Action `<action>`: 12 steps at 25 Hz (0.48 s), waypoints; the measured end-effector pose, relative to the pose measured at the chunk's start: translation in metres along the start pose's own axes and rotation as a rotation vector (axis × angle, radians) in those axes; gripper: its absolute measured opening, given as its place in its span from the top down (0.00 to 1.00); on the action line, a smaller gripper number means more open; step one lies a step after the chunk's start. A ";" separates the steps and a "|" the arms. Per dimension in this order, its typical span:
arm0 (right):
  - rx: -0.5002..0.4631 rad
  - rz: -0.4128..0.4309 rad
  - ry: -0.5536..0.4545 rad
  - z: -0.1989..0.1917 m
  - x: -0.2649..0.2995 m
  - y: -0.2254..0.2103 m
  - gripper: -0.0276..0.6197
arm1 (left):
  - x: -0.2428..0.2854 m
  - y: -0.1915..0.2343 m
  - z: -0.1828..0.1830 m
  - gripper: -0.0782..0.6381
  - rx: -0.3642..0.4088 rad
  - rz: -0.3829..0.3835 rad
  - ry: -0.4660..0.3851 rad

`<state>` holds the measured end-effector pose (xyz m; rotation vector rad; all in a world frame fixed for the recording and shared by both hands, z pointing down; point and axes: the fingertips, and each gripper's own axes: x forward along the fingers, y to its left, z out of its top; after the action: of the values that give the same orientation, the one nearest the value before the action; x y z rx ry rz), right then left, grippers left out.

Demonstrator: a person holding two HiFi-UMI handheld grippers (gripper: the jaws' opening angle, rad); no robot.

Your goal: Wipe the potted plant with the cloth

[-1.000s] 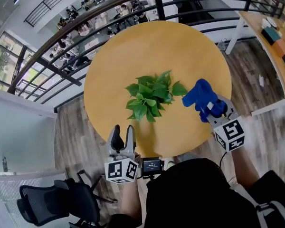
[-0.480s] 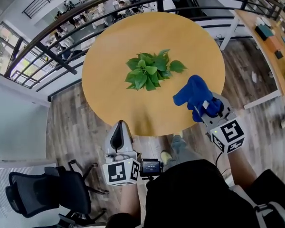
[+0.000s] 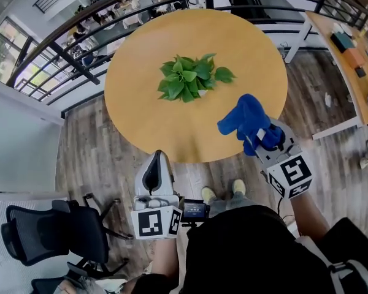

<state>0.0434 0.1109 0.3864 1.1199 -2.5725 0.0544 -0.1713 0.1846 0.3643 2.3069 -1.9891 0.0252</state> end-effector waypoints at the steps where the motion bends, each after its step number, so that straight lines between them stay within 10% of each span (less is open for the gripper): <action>1: -0.001 0.008 0.000 -0.001 -0.001 -0.001 0.69 | 0.000 -0.005 0.002 0.89 0.004 0.003 -0.002; 12: 0.031 0.063 -0.030 -0.008 -0.015 -0.026 0.69 | 0.019 -0.052 0.012 0.89 0.039 0.005 0.012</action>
<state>0.0738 0.1045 0.3871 1.0573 -2.6416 0.0934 -0.1176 0.1728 0.3505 2.3193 -2.0066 0.0781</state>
